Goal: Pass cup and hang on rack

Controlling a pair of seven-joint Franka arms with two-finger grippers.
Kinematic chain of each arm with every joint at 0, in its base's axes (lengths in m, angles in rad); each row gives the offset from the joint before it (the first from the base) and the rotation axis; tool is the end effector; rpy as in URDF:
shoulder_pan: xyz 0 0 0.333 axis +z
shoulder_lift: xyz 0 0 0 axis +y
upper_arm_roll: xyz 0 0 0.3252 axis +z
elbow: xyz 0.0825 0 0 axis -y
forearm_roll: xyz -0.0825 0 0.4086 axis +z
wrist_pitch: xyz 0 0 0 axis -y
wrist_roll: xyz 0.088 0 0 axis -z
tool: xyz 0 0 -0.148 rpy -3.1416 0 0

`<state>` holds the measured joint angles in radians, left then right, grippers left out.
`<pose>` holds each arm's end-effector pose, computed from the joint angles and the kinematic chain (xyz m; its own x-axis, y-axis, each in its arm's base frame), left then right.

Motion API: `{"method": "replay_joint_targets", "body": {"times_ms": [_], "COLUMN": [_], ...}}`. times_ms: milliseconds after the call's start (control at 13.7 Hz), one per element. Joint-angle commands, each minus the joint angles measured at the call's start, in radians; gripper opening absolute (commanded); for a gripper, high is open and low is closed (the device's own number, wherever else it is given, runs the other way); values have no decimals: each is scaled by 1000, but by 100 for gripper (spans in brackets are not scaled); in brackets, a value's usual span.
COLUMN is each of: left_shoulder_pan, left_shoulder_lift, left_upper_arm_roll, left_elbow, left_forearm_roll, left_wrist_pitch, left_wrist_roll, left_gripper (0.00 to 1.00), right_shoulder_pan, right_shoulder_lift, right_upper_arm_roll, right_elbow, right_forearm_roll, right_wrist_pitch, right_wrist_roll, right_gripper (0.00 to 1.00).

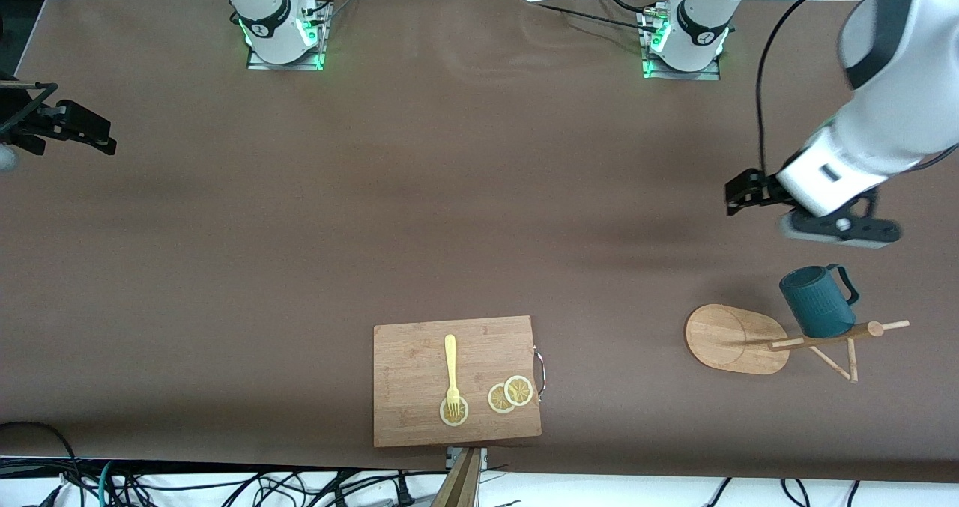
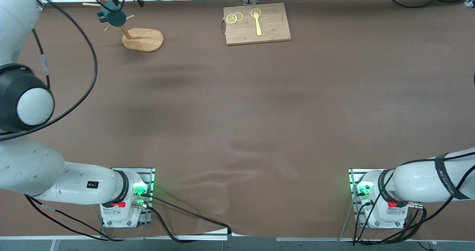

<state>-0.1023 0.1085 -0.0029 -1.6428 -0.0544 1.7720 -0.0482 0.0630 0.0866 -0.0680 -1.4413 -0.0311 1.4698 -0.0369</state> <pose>0.6209 -0.0725 0.5092 0.9988 -0.0461 0.0178 -0.0471 -0.9974 0.0547 0.5942 -0.0061 0.5971 0.9978 0.0287 -0.0591 0.0308 -0.9989 0.0348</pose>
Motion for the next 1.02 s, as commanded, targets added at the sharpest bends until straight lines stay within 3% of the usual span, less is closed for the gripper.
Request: {"method": "replay_joint_targets", "body": {"times_ms": [0, 146, 364, 655, 946], "left_shoulder_pan": [-24, -14, 13, 56, 58], "left_shoulder_lift": [-153, -151, -135, -110, -99], "left_upper_arm_roll": [57, 46, 41, -41, -45], "left_elbow": [-204, -204, -196, -155, -89], "left_forearm_roll": [-24, 48, 47, 59, 94], "left_wrist_pitch": [108, 87, 46, 17, 14], "left_wrist_roll": [11, 16, 22, 21, 19], "left_gripper": [100, 100, 100, 100, 100], "right_shoulder_pan": [3, 3, 3, 3, 3], "right_shoulder_lift": [-10, -10, -10, -10, -10], "right_upper_arm_roll": [-1, -1, -1, -1, -1], "right_elbow": [-13, -13, -13, -13, -13], "right_forearm_roll": [-6, -6, -6, -6, -6], "right_wrist_pitch": [9, 9, 9, 9, 9], "right_wrist_roll": [14, 14, 14, 14, 14], "right_gripper": [100, 100, 100, 100, 100]}}
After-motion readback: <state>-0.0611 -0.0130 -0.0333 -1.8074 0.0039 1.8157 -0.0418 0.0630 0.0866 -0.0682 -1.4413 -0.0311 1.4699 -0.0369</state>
